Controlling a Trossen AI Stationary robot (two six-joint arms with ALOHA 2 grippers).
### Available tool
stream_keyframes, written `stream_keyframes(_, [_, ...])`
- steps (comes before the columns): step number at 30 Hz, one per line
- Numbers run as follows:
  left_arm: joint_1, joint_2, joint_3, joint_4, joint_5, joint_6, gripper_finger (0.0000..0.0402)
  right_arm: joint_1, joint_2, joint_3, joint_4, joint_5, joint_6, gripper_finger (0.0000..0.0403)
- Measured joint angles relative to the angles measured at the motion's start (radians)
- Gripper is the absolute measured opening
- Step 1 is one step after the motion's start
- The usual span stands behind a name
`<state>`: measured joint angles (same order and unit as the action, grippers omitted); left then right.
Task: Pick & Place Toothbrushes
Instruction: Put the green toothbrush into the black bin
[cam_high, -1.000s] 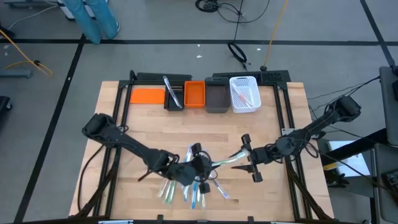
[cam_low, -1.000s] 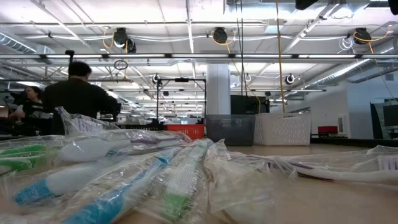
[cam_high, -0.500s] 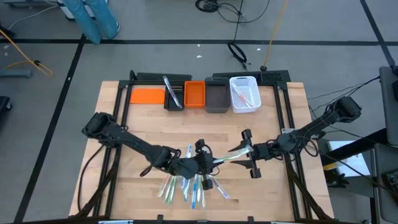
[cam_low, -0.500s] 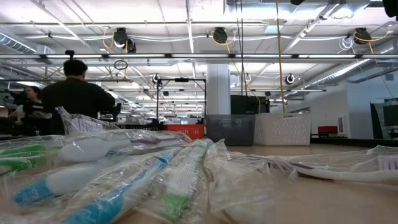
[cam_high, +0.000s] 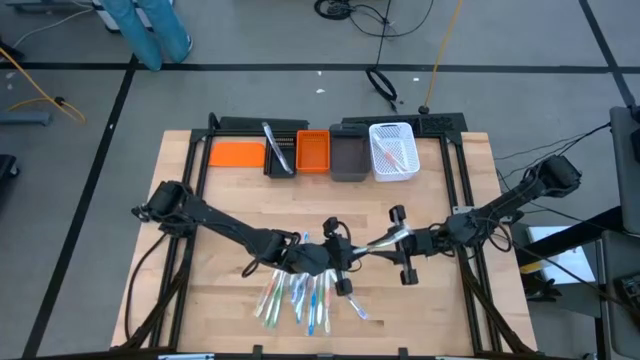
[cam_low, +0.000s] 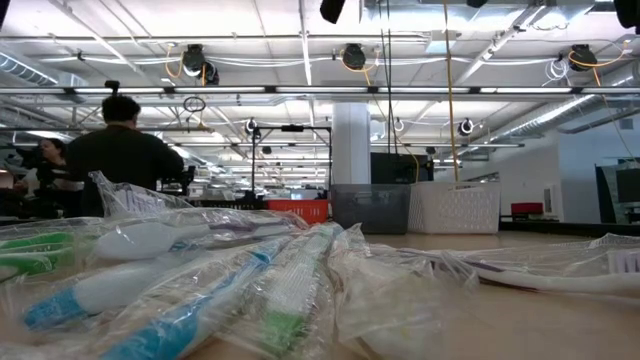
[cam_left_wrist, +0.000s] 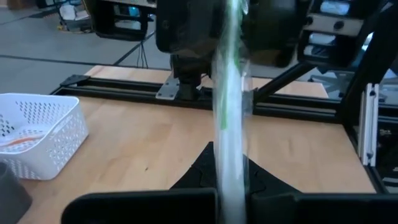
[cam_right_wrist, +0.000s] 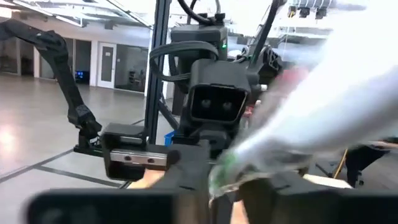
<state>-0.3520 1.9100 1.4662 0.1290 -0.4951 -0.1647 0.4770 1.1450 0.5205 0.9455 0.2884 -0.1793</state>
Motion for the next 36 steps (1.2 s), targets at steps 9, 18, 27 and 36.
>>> stream_keyframes(9, [0.005, -0.001, 0.0, -0.062, 0.006, 0.001, 0.0024, 0.001, 0.0, 0.0, 0.006, 0.033, -0.038, 0.0014])
stream_keyframes(18, [0.032, -0.003, 0.0, -0.154, 0.002, 0.039, 0.0095, 0.0, 0.0, 0.0, -0.024, 0.094, -0.04, 0.0014])
stream_keyframes(27, [0.068, -0.008, 0.0, -0.285, -0.003, 0.061, 0.0229, -0.041, -0.055, 0.0, -0.147, 0.134, 0.001, 0.0014])
stream_keyframes(36, [0.085, -0.049, 0.002, -0.579, -0.003, -0.005, 0.0285, -0.151, -0.155, -0.001, -0.33, 0.128, 0.083, 0.0014])
